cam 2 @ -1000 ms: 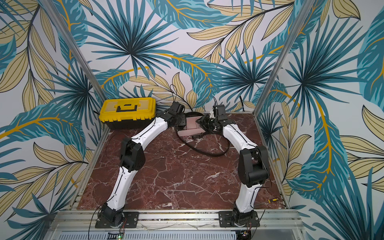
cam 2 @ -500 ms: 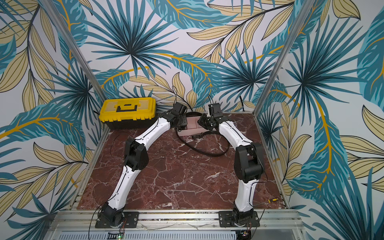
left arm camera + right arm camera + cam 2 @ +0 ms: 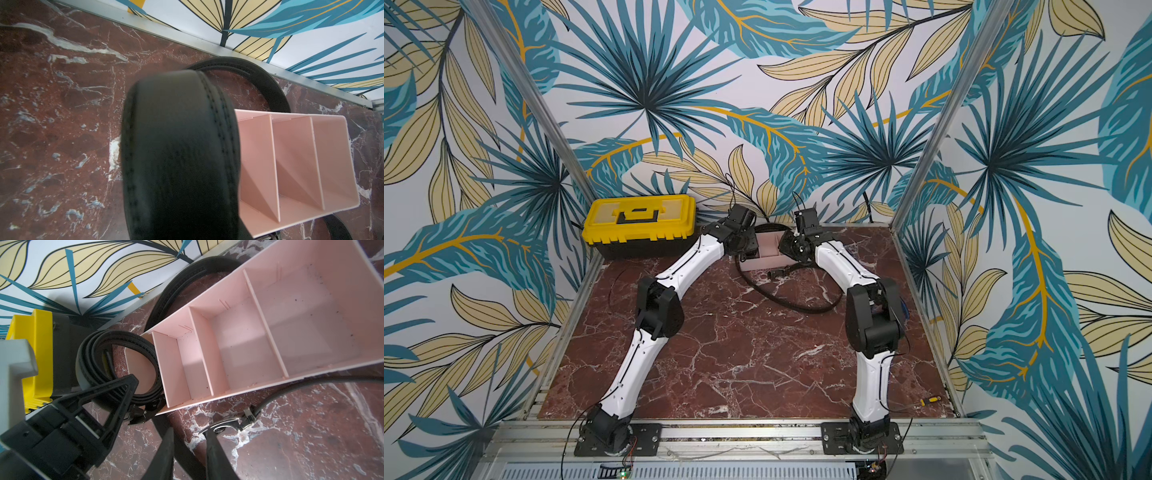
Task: Place the belts into the storage roll
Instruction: Place the belt in the container.
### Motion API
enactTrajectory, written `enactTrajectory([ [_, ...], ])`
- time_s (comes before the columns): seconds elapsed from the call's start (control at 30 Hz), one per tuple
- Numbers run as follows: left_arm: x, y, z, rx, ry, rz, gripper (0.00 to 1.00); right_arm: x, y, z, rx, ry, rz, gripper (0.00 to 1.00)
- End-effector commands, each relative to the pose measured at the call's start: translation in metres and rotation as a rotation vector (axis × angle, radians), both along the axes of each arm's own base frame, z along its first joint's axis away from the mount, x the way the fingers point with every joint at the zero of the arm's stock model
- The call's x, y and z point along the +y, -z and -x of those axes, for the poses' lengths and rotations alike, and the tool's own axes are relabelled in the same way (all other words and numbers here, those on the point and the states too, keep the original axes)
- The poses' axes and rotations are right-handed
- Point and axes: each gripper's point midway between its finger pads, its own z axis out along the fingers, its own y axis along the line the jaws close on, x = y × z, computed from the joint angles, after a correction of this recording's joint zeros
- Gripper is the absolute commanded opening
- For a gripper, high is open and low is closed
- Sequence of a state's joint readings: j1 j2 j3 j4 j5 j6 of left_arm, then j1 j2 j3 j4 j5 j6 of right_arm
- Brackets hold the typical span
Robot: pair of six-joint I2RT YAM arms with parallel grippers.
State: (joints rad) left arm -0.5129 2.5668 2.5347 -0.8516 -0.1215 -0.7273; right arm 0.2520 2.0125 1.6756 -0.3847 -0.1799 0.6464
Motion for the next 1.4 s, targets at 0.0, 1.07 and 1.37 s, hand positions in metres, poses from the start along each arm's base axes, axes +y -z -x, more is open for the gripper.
enactTrajectory([
  [0.0, 0.015, 0.070, 0.036, 0.240, 0.020, -0.090, 0.18, 0.000, 0.006, 0.007, 0.025, -0.006, 0.020, 0.27],
  [1.07, 0.037, -0.143, 0.020, -0.201, 0.111, -0.119, 0.75, -0.008, -0.021, 0.010, -0.021, -0.040, 0.103, 0.27],
  [1.37, 0.140, -0.169, 0.092, -0.126, 0.149, -0.205, 1.00, -0.012, -0.014, 0.067, 0.130, -0.270, 0.273, 0.35],
])
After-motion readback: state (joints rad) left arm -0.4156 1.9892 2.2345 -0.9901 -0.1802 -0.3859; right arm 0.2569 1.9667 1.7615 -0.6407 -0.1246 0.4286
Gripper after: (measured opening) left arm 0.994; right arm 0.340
